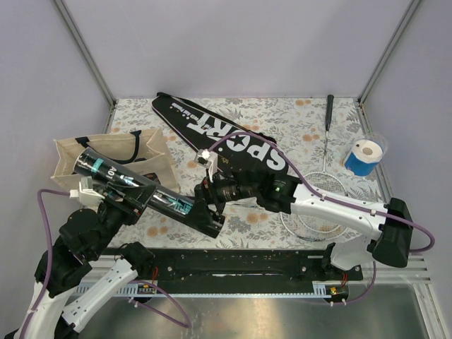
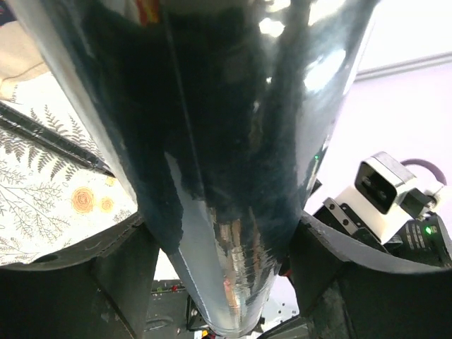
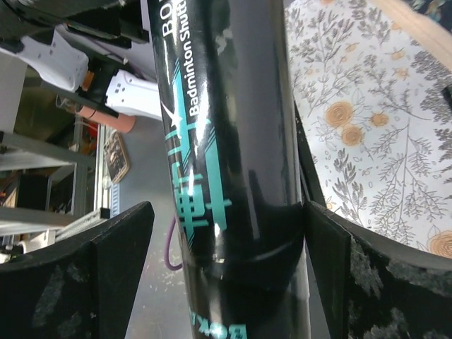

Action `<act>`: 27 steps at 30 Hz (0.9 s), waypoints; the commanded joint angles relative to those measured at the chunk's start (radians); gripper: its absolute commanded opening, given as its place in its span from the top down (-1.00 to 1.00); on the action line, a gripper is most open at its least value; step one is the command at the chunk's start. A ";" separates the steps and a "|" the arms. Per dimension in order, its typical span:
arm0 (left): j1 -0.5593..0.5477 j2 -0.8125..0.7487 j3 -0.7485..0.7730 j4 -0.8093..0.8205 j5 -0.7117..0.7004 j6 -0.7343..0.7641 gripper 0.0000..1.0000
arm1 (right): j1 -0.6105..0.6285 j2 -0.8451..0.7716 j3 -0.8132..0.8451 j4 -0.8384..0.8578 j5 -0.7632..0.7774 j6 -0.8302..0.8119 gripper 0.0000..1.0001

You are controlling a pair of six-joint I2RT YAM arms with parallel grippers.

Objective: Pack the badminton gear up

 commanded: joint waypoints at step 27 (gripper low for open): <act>-0.002 0.100 -0.030 0.361 0.308 0.262 -0.98 | -0.093 -0.244 -0.365 0.501 0.157 0.313 0.24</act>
